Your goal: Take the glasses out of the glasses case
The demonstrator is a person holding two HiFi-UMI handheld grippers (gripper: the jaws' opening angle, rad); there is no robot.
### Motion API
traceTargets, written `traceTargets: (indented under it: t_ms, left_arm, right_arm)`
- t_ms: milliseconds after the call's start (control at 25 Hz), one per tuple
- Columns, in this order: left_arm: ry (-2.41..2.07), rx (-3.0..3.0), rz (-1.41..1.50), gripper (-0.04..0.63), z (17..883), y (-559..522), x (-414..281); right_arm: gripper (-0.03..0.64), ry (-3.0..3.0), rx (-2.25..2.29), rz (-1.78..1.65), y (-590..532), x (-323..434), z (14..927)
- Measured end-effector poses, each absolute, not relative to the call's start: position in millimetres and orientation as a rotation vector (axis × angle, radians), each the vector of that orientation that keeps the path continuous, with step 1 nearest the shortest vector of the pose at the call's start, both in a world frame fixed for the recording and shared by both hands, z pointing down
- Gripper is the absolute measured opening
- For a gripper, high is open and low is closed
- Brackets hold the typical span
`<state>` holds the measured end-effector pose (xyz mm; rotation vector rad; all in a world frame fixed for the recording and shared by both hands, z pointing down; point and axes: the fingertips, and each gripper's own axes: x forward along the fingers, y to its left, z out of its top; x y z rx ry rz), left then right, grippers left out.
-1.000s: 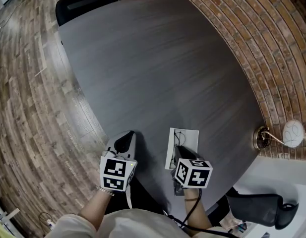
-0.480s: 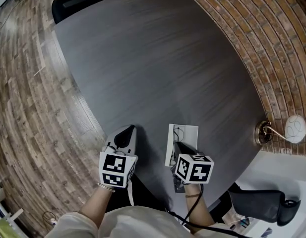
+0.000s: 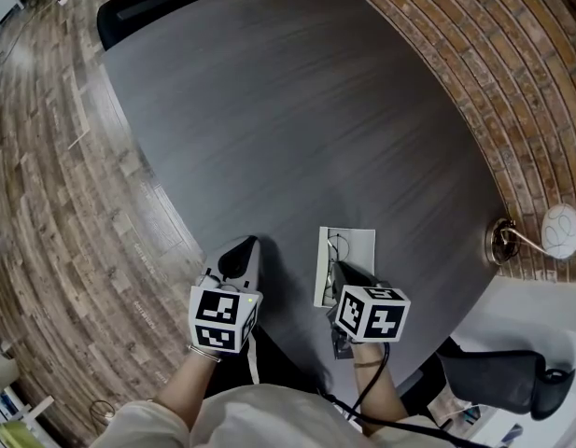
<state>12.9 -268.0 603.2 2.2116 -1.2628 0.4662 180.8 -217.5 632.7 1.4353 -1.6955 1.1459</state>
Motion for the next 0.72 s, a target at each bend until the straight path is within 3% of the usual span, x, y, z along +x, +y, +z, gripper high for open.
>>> traceTargets:
  t_ms: [720]
  left_arm:
    - [-1.241,2.257,0.458,0.017,584.2,-260.2,25.6]
  right_arm:
    - [0.040,-1.736,1.533,1.033,-225.4,189.6,605.6]
